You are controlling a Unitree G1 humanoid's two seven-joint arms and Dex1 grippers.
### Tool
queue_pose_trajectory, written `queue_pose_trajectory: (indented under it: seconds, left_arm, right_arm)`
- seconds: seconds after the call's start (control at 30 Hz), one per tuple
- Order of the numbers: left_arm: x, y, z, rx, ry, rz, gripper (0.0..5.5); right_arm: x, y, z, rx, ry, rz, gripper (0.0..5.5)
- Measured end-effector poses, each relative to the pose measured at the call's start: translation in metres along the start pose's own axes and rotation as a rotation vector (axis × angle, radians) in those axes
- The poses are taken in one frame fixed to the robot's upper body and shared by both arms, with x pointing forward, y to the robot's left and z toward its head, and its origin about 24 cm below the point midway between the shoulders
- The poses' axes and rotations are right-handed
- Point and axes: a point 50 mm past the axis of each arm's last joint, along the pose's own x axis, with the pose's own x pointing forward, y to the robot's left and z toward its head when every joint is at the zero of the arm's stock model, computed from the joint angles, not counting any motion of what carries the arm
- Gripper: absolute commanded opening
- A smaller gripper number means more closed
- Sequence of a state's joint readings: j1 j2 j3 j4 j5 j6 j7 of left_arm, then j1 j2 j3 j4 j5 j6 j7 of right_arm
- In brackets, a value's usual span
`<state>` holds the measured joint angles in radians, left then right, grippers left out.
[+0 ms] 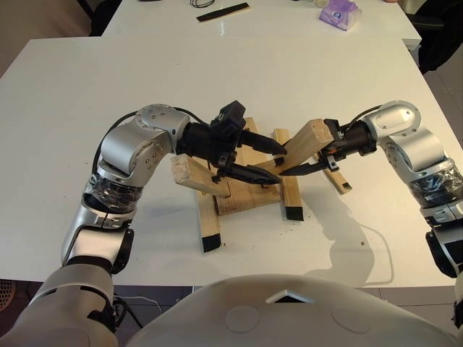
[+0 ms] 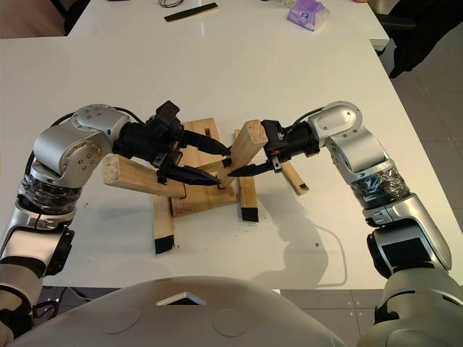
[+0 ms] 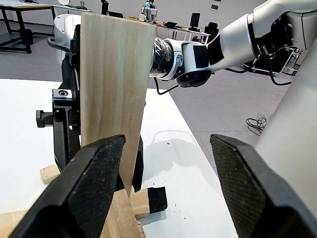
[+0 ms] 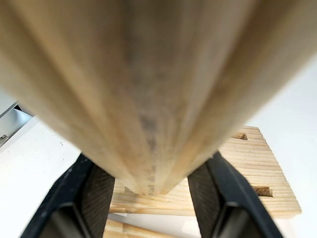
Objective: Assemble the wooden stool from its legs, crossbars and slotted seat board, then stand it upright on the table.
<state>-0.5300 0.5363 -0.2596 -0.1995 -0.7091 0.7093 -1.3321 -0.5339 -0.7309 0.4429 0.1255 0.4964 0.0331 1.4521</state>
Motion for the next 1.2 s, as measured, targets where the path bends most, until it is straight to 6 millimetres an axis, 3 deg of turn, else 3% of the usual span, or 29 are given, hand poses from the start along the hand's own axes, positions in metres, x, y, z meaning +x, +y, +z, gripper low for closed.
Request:
queue_pose_trajectory:
  seconds: [0.3,0.37,0.47,0.63,0.87,0.93,1.13,1.2]
  left_arm:
    - [0.0,-0.005,0.006,-0.005,-0.034,-0.034,3.19]
    - [0.001,-0.005,0.001,-0.014,-0.021,-0.027,3.19]
    - [0.008,-0.002,-0.023,-0.074,0.044,-0.017,3.19]
    - [0.009,0.002,-0.024,-0.047,0.05,-0.024,3.19]
    - [0.006,0.008,-0.023,-0.136,-0.048,-0.013,3.19]
    - [0.003,0.009,-0.017,-0.151,-0.098,0.009,3.19]
    - [-0.008,0.002,0.042,-0.026,-0.249,-0.007,3.19]
    - [-0.006,-0.002,0.044,-0.02,-0.243,-0.023,3.19]
  right_arm:
    - [0.0,0.0,0.0,0.0,0.0,-0.006,2.0]
    - [0.0,0.0,0.0,-0.001,-0.001,-0.006,2.0]
    - [0.001,0.0,0.0,-0.013,-0.003,0.002,2.0]
    - [0.001,0.0,-0.002,-0.013,-0.002,0.0,2.0]
    - [0.001,0.0,-0.002,-0.015,-0.005,0.001,2.0]
    - [0.001,-0.001,-0.001,-0.017,-0.005,0.003,2.0]
    - [0.003,-0.001,-0.001,-0.019,-0.006,0.005,2.0]
    - [0.003,-0.001,-0.001,-0.02,-0.006,0.004,2.0]
